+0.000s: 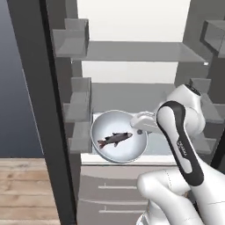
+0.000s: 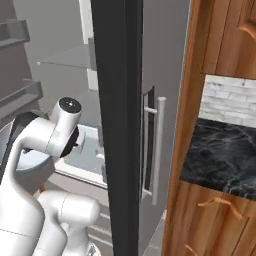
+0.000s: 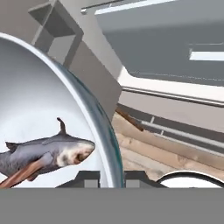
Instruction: Move the cup from next to the sink to the open cabinet. Then, move the bowl with the fish to the fridge to clear the area for faucet cleaning.
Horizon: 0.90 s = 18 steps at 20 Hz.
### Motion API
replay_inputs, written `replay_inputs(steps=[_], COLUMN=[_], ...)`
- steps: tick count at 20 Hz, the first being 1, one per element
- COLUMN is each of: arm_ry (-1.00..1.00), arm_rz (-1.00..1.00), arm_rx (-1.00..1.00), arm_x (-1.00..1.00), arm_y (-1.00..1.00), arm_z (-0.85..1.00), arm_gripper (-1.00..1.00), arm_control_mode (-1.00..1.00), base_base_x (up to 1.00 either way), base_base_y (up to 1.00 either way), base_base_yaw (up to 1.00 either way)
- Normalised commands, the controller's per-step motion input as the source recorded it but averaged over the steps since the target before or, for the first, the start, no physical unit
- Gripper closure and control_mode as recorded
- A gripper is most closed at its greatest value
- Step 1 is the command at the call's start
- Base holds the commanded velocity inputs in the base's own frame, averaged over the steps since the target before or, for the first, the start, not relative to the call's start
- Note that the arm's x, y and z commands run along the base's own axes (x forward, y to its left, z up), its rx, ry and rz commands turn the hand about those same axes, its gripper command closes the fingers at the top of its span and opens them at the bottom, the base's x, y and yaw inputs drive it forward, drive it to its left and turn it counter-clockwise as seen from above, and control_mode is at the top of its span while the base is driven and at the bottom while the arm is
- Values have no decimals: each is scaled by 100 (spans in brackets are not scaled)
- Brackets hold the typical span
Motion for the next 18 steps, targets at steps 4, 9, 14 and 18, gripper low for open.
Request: replay_inputs(steps=[4,9,14,18], arm_ry=[0,0,0,-2], arm_rz=[0,0,-3,-56], arm_rx=[0,0,0,1], arm_x=[0,0,12,60], arm_y=[0,0,5,45], arm_z=[0,0,1,60], arm_gripper=[100,100,100,100], arm_control_mode=[100,100,-100,-100], base_base_x=[20,35,-4,0], base_base_y=[68,4,-12,0], base_base_yaw=[-85,-42,-2,0])
